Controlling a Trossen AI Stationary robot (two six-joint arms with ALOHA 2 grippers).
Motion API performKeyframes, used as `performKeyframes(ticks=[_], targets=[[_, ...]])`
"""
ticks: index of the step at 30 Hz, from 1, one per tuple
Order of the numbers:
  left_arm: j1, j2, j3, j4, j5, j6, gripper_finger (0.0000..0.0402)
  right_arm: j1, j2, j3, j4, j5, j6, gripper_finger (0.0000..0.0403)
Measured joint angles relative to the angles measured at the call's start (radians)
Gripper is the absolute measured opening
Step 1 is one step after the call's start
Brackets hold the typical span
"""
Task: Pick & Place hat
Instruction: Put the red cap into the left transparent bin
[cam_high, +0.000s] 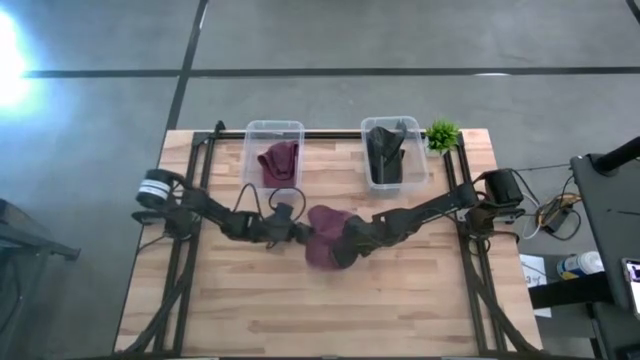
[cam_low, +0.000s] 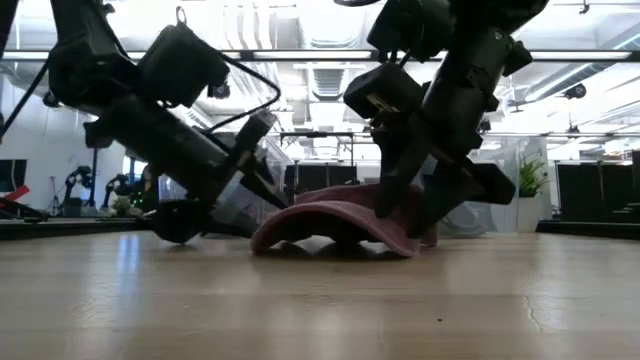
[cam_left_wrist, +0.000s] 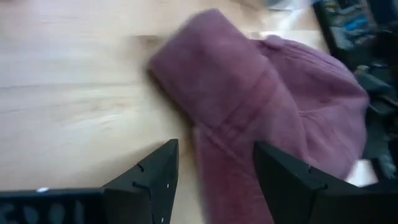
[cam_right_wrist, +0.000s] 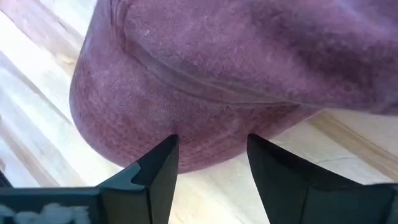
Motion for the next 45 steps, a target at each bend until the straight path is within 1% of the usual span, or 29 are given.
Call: performKeyframes(ticks=[5, 11, 14, 17, 21, 24, 28, 31, 33, 34, 35, 37, 40, 42, 45], targets=[[0.002, 0.001, 0.004, 0.175, 0.046, 0.113, 0.0202, 0.0, -0.002, -0.001, -0.004, -0.009, -0.023, 0.0187], [0.003, 0.001, -0.001, 0.229, 0.111, 0.123, 0.0202, 0.001, -0.002, -0.002, -0.004, -0.031, -0.067, 0.0187], [0.005, 0.0, -0.006, 0.299, 0.157, 0.131, 0.0202, 0.002, -0.003, -0.002, -0.005, -0.042, -0.076, 0.0187], [0.005, -0.01, -0.004, 0.364, 0.216, 0.172, 0.0202, 0.003, -0.005, -0.002, -0.004, -0.07, -0.084, 0.0187], [0.005, -0.024, -0.02, 0.3, 0.247, 0.171, 0.0202, 0.021, -0.03, -0.005, -0.026, -0.06, -0.095, 0.0187], [0.001, -0.046, -0.036, 0.305, 0.27, 0.162, 0.0202, 0.037, -0.064, -0.003, -0.074, -0.001, -0.069, 0.0187], [0.003, -0.061, -0.036, 0.3, 0.273, 0.181, 0.0202, 0.051, -0.101, -0.005, -0.162, 0.03, -0.052, 0.0187], [0.003, -0.066, -0.036, 0.248, 0.27, 0.189, 0.0202, 0.061, -0.169, -0.004, -0.184, 0.104, -0.014, 0.0187], [0.002, -0.066, -0.037, 0.188, 0.245, 0.175, 0.0202, 0.063, -0.205, -0.002, -0.204, 0.181, 0.019, 0.0187], [0.003, -0.065, -0.037, 0.164, 0.232, 0.164, 0.0202, 0.061, -0.215, -0.004, -0.21, 0.196, 0.033, 0.0187], [0.003, -0.065, -0.038, 0.156, 0.223, 0.155, 0.0202, 0.056, -0.22, -0.009, -0.213, 0.192, 0.048, 0.0187], [0.004, -0.069, -0.031, 0.164, 0.221, 0.145, 0.0202, 0.045, -0.225, -0.034, -0.217, 0.15, 0.089, 0.0187], [0.0, -0.077, 0.001, 0.153, 0.301, 0.171, 0.0202, 0.042, -0.22, -0.078, -0.19, 0.091, 0.153, 0.0187], [-0.009, -0.077, 0.027, 0.081, 0.325, 0.217, 0.0202, 0.047, -0.218, -0.104, -0.168, 0.09, 0.196, 0.0187], [-0.01, -0.077, 0.074, -0.072, 0.294, 0.283, 0.0202, 0.05, -0.216, -0.142, -0.102, 0.101, 0.244, 0.0187]])
